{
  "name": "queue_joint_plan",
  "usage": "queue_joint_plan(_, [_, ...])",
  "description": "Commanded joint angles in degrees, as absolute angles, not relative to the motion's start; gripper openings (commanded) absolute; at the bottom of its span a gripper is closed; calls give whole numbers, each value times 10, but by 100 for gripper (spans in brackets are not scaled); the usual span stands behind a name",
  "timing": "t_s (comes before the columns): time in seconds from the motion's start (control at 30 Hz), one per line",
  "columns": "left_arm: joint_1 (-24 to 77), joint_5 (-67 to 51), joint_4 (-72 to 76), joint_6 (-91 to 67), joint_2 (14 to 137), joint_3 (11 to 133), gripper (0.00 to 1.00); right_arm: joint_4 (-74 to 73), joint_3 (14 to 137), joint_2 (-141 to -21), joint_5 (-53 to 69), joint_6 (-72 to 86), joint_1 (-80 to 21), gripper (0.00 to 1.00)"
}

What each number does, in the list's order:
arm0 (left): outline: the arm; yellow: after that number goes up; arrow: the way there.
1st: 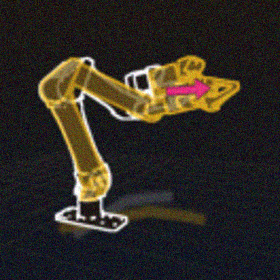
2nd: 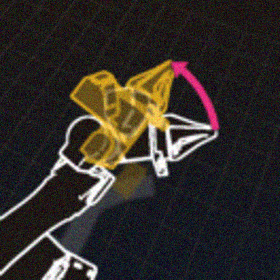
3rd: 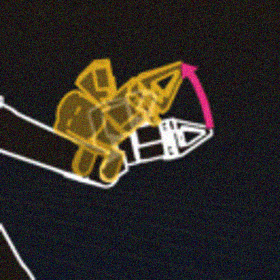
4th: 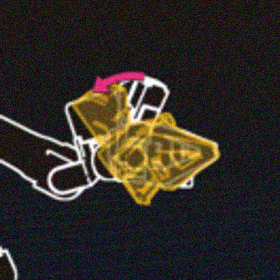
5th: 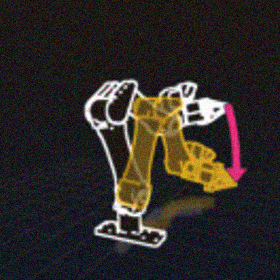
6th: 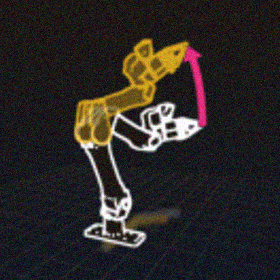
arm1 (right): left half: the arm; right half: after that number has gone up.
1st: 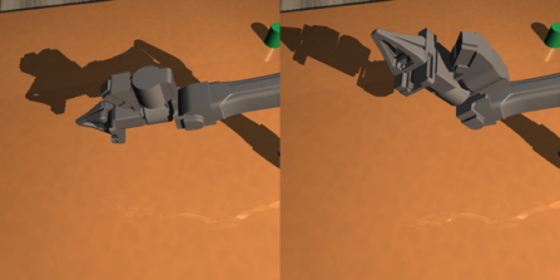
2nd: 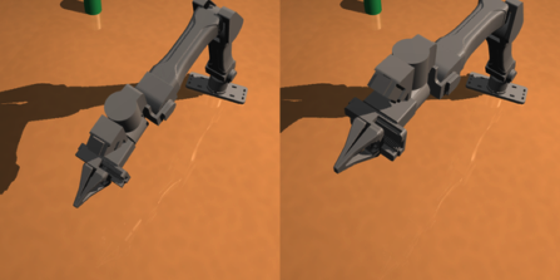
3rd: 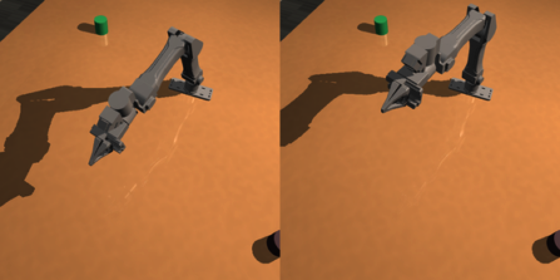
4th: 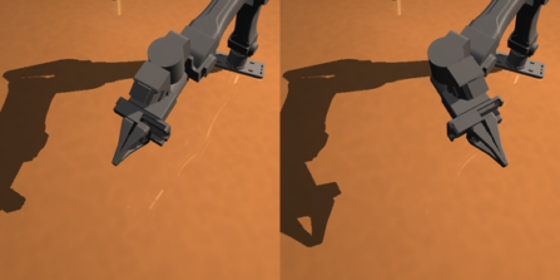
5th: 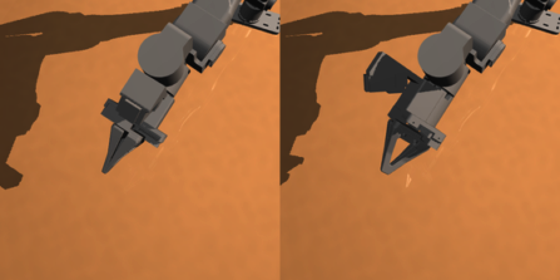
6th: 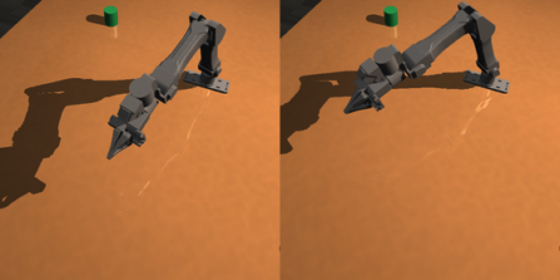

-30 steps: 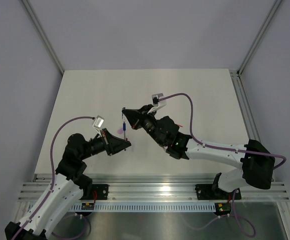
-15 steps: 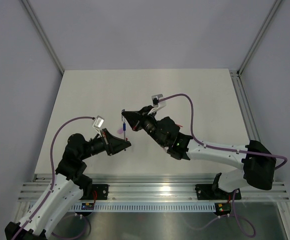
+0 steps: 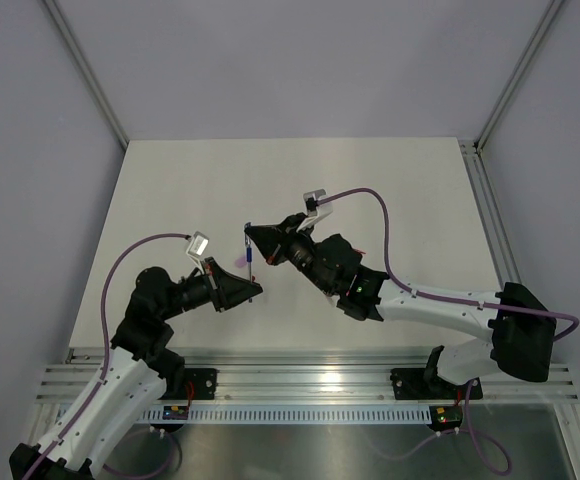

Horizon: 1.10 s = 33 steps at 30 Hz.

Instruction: Insert the pens into the pen caps

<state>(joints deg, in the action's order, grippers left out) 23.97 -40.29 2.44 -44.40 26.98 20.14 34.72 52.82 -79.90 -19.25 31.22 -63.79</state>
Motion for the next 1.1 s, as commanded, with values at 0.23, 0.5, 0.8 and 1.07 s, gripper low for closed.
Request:
queue_joint_plan(0.23, [242, -397, 43, -433, 257, 208, 0, 323, 529, -788, -160, 326, -644, 0])
queue_joint_plan(0.5, [242, -389, 33, -428, 254, 217, 0, 292, 513, -773, -125, 346, -649, 0])
queue_joint_plan(0.8, [242, -372, 3, -408, 248, 248, 0, 269, 483, -751, -107, 362, -657, 0])
queue_joint_plan(1.07, [242, -368, 11, -403, 272, 293, 0, 253, 461, -745, -71, 367, -671, 0])
